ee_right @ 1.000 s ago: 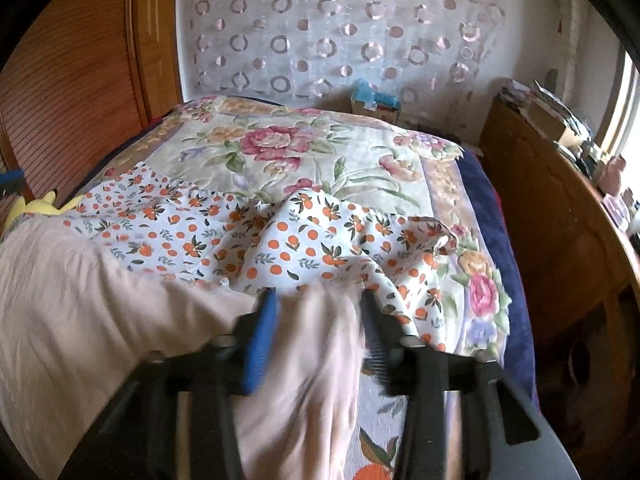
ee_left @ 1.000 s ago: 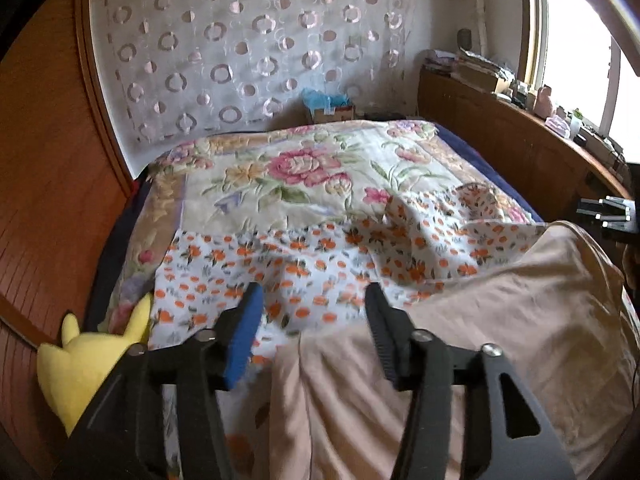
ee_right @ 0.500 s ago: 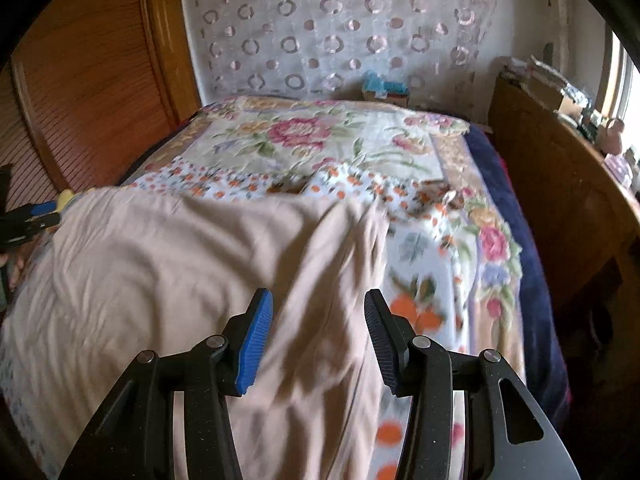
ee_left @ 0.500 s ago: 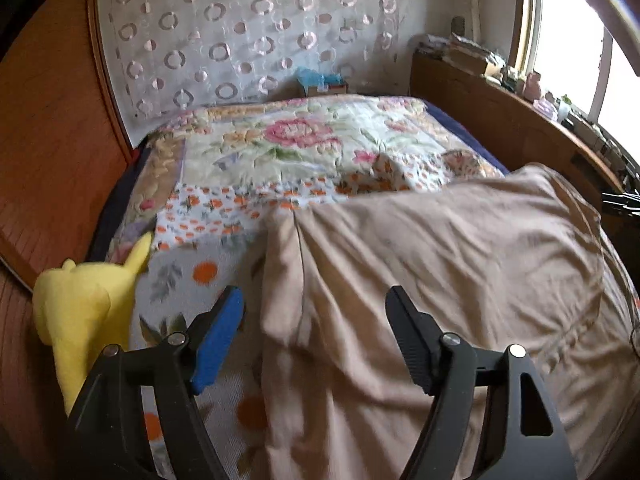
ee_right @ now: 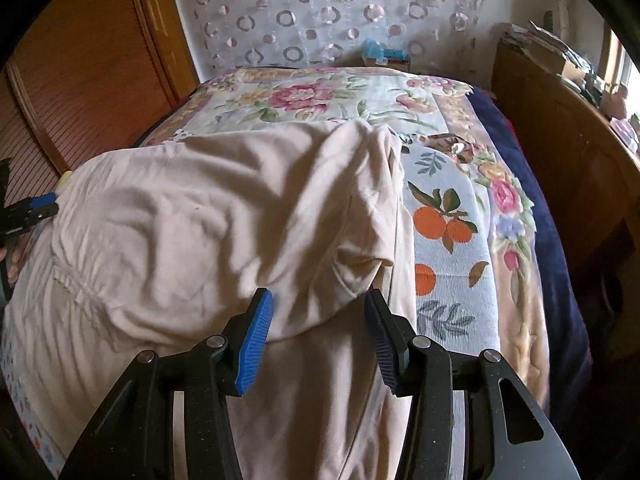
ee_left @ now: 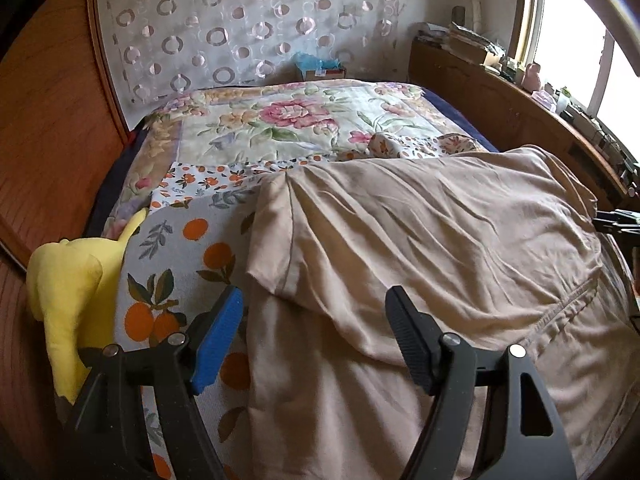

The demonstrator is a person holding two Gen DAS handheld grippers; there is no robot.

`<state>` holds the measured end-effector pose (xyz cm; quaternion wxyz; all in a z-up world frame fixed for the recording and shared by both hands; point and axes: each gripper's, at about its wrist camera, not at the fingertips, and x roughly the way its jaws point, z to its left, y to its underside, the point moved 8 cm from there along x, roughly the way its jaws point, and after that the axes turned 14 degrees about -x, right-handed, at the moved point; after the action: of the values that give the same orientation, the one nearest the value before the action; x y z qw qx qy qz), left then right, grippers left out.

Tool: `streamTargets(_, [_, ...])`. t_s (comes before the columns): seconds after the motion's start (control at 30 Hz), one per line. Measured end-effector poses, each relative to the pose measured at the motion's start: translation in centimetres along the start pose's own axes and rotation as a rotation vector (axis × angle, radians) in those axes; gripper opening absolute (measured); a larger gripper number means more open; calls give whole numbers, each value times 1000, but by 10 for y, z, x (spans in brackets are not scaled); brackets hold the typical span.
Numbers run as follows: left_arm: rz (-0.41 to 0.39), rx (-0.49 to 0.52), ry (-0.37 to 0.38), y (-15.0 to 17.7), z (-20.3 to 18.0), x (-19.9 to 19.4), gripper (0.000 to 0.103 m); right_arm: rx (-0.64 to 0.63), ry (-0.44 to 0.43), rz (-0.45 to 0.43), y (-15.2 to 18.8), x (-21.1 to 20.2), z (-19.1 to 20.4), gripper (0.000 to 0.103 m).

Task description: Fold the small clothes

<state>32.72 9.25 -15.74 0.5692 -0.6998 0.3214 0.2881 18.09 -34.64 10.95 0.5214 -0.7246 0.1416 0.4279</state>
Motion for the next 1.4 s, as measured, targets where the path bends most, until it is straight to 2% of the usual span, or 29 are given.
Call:
streamTargets(0.13, [-4,-6,26,2,-5,-3,74,-18,30,-34,0,3,5,50])
streamTargets(0.23, [8,-12,50,3,-9,-2,62,-51,66,-47,5,5,4,50])
streamTargets(0.3, [23,-17,60,5,-11,-1,60,-53,71,-45,2,12,8,51])
streamTargets(0.37, [41,-19,39,6,-10,4,57,-50,66,-46,2,15,10,51])
streamTargets(0.53, [65,-58,14,3,1,14,56,-53,65,-46,0,27,11,51])
streamTargets(0.73, [73,-142,79,-12,8,22,55,-62,72,-40,-8,41,12,51])
streamTargets(0.83, [66,-130,83,-16,5,24,27,-64,72,-27,-11,43,11,51])
streamTargets(0.87, [57,-116,69,-16,3,24,20,-66,67,-23,-13,45,12,51])
streamTargets(0.9, [46,-97,47,-17,2,24,18,-67,60,-23,-14,45,12,51])
streamTargets(1.03, [32,-79,10,-19,6,25,10,-89,60,-21,-22,49,13,17])
streamTargets(1.1, [9,-82,10,-23,8,23,8,-89,54,-46,-27,48,11,8])
streamTargets(1.27, [-76,-86,5,-36,8,1,8,-85,78,-138,-42,29,7,5])
streamTargets(1.4, [-104,-84,3,-44,7,-11,8,-102,97,-182,-49,15,10,4])
